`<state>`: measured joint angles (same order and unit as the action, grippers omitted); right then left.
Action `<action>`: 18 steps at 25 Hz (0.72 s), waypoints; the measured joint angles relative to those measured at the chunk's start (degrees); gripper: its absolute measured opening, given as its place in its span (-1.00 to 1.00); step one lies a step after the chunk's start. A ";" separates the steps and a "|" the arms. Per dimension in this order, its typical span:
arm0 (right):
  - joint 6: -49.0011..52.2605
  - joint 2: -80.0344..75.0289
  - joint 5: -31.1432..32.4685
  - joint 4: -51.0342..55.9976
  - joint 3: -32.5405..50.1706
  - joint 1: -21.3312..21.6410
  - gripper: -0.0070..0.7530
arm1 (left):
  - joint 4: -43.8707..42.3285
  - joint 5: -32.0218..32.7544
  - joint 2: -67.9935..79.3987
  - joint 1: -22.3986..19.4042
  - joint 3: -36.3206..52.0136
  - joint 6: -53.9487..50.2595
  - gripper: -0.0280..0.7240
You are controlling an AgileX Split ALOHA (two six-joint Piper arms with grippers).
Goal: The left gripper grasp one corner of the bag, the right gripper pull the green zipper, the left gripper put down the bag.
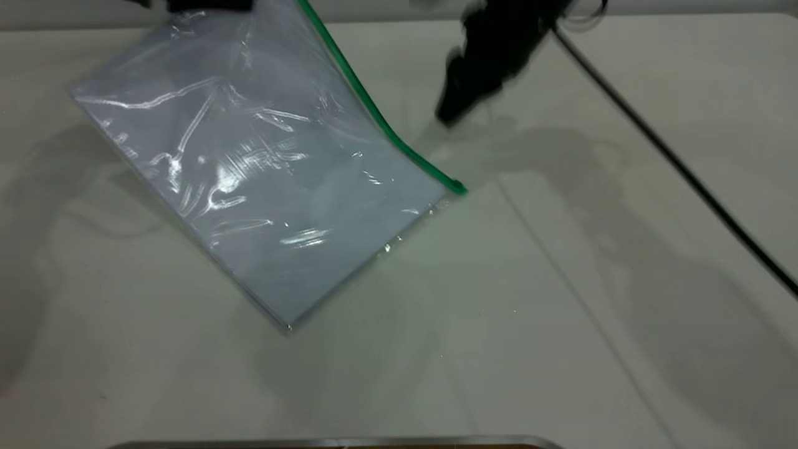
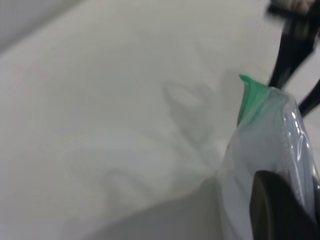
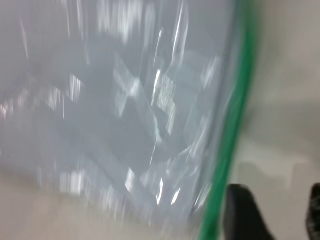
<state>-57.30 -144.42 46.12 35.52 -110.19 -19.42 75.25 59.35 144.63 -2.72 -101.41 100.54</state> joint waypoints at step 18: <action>34.27 25.77 24.13 -3.75 -5.34 -0.05 -0.20 | -24.46 -0.77 -16.47 2.90 0.05 -31.36 0.48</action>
<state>-23.03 -118.65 70.25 31.77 -115.52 -19.47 50.80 58.58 128.16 0.18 -101.36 69.18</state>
